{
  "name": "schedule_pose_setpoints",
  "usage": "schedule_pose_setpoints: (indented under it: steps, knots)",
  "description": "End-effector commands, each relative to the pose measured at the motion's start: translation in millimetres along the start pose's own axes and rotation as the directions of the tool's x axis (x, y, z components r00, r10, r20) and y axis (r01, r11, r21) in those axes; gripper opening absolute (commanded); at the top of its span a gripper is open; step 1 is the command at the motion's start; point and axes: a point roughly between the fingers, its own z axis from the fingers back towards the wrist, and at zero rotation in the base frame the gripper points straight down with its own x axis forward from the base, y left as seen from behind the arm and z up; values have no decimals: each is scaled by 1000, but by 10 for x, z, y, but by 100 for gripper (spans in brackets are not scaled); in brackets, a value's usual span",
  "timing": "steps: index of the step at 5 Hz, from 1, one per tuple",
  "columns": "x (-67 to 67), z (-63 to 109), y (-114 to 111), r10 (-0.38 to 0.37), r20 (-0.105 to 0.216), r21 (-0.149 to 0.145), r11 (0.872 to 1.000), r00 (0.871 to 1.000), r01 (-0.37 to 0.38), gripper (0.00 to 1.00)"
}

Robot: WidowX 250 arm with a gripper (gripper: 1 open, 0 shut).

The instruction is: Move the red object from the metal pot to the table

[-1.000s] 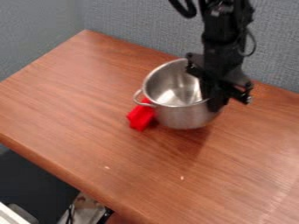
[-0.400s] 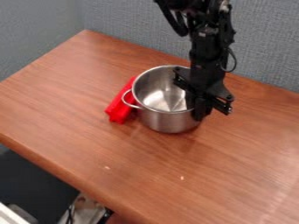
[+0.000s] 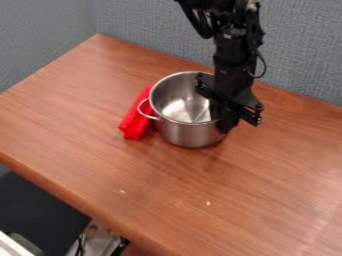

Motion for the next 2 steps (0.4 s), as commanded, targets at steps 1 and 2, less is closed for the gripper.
schedule_pose_setpoints:
  steps: [1, 2]
  knots:
    - [-21, 20, 109, 35, 8, -1, 999, 999, -35, 0]
    - [-42, 22, 113, 42, 6, -4, 999, 999, -42, 0]
